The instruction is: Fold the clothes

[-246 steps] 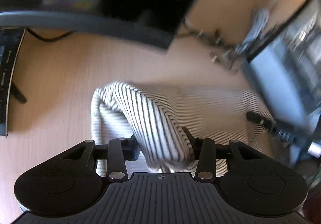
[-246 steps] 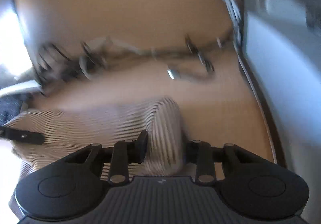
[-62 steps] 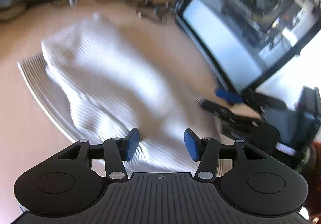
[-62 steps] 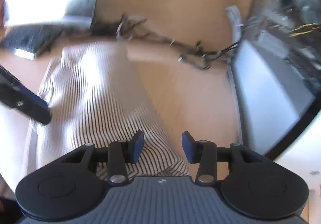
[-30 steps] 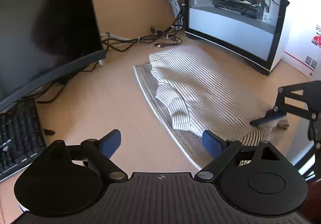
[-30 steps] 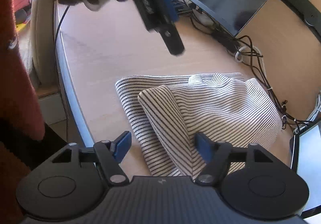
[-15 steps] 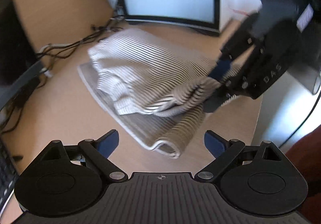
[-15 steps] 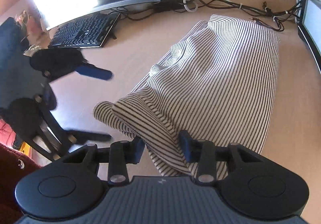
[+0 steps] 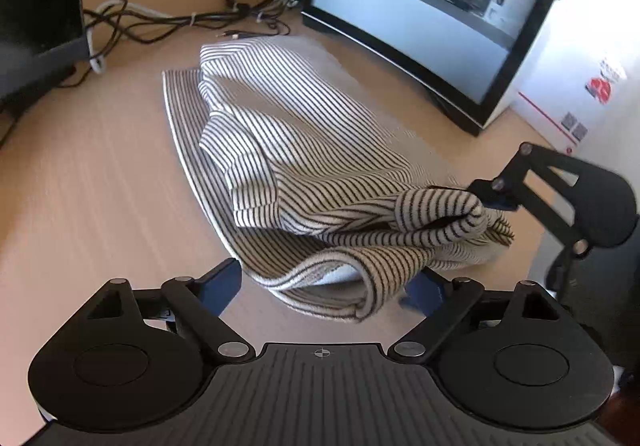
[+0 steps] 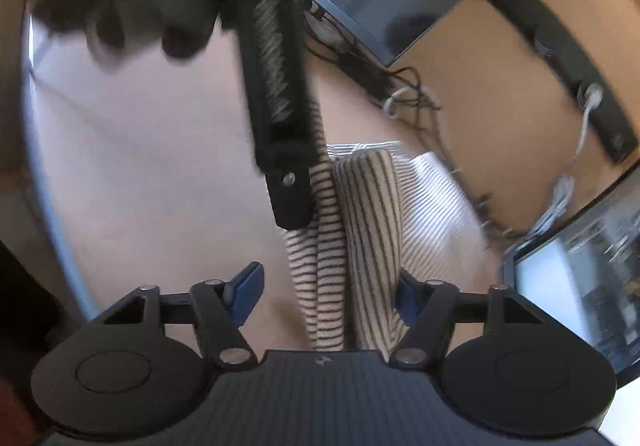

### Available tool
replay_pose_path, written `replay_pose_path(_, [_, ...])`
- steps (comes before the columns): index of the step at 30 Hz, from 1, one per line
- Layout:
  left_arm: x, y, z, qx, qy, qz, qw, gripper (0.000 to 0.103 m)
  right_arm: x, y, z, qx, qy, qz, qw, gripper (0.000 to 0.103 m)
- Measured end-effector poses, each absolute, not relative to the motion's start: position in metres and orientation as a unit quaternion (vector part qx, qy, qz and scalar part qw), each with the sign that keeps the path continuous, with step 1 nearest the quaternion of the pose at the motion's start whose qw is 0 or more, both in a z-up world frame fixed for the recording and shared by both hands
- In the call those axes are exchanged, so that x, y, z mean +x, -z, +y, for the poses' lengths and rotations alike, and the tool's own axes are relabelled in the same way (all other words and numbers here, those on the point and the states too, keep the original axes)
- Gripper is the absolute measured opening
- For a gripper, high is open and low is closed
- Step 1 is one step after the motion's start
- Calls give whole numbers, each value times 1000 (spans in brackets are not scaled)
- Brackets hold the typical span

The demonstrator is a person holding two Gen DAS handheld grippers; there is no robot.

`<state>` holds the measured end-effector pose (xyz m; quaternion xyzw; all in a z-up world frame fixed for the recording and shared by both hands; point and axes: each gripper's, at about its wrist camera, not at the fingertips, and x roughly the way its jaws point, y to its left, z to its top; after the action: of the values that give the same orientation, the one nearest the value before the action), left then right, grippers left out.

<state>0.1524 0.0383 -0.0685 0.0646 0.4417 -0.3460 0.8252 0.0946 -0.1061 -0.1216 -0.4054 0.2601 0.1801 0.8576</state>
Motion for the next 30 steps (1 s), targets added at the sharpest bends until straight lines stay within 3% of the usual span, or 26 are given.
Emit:
replay_pose_path(3, [146,51,52,53,372,428,822,94,105,108,-113,-388,-179,277,861,33])
replay_pose_path(7, [166,22,85,-26,384,400,831,94,118,79,-129,-334,-183,316,869,30])
replay_pose_path(11, [197,19,73,-9,374,378,847,61,116,66,-126,-333,-209,357,847,28])
replay_pose_path(14, [207,37,35,18,403,384,830,53,103,48,-112,-361,-251,379,814,26])
replay_pose_path(20, [209,69,6,58,468,386,793,53,93,-35,-88,-398,-312,401,764,22])
replay_pose_path(24, [226,84,31,9,485,414,771,53,120,-76,-93,-404,-316,397,761,22])
replay_pose_path(30, [234,100,50,-41,491,442,749,38,198,-38,-114,-409,-342,383,754,22])
